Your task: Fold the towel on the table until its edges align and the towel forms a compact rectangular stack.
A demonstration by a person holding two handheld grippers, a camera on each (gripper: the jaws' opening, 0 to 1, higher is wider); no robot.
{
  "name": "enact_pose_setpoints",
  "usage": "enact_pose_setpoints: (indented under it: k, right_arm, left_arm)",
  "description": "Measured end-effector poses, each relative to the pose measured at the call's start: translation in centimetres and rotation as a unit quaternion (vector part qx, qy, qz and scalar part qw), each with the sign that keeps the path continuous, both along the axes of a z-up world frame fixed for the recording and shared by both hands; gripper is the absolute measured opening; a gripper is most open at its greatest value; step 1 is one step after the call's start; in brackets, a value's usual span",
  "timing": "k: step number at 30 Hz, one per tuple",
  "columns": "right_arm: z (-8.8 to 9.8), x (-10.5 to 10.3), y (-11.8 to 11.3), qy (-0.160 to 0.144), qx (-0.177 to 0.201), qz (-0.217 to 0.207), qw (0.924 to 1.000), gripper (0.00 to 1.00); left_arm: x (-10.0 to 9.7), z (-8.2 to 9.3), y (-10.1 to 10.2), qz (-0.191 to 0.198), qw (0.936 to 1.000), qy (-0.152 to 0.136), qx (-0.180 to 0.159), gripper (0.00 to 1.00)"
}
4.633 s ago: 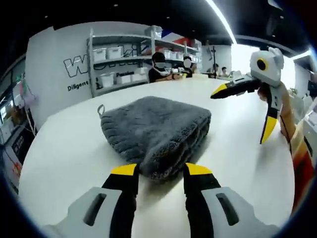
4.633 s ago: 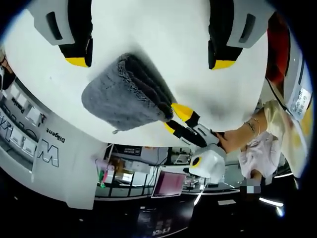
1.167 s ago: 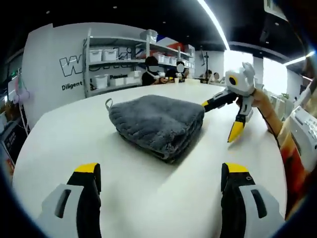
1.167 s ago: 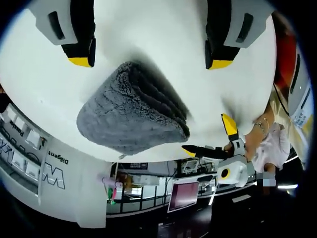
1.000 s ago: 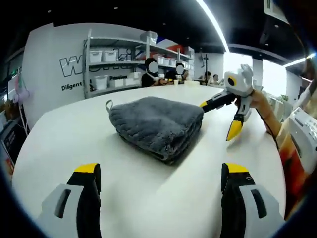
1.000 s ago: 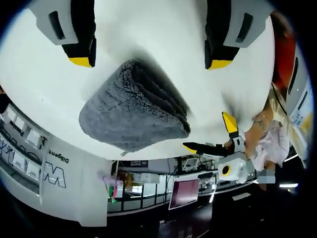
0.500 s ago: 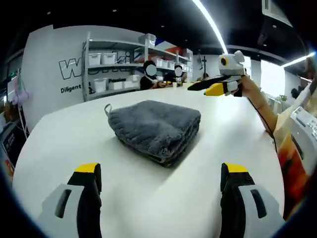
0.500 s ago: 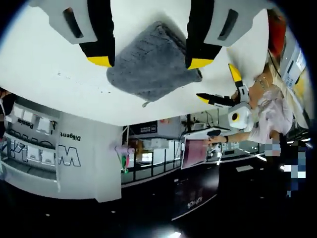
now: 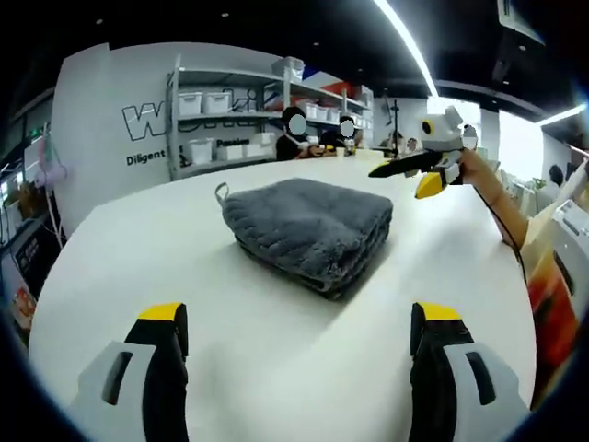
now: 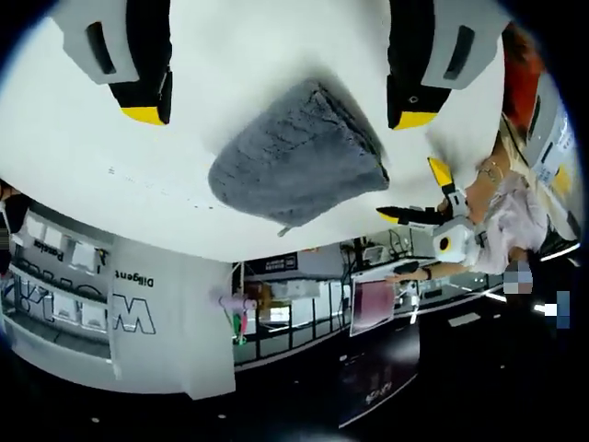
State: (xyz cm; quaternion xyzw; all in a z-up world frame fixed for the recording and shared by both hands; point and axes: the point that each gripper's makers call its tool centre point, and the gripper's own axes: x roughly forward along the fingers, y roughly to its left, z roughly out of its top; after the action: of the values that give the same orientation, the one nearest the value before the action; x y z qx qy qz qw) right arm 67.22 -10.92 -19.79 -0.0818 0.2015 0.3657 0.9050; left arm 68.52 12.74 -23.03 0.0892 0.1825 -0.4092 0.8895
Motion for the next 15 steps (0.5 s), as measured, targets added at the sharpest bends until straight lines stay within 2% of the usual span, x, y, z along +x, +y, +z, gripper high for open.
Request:
enact_pose_setpoints:
  k: [3, 7, 9, 15]
  right_arm:
    - [-0.6, -1.0, 0.1, 0.002, -0.008, 0.014, 0.9999, 0.99]
    - [-1.3, -1.1, 0.0, 0.002, -0.027, 0.018, 0.9995, 0.99]
    - [-1.5, -1.1, 0.0, 0.002, -0.036, 0.021, 0.9992, 0.99]
    - [-1.6, -1.4, 0.3, 0.002, -0.037, 0.029, 0.9989, 0.99]
  left_arm:
    - [0.3, 0.2, 0.7, 0.014, 0.9999, -0.001, -0.003, 0.99]
    - [0.4, 0.1, 0.8, 0.017, 0.9997, 0.007, -0.015, 0.99]
    - [0.4, 0.0, 0.8, 0.016, 0.9998, 0.008, -0.010, 0.99]
    - [0.5, -0.3, 0.7, 0.014, 0.9998, 0.012, -0.005, 0.99]
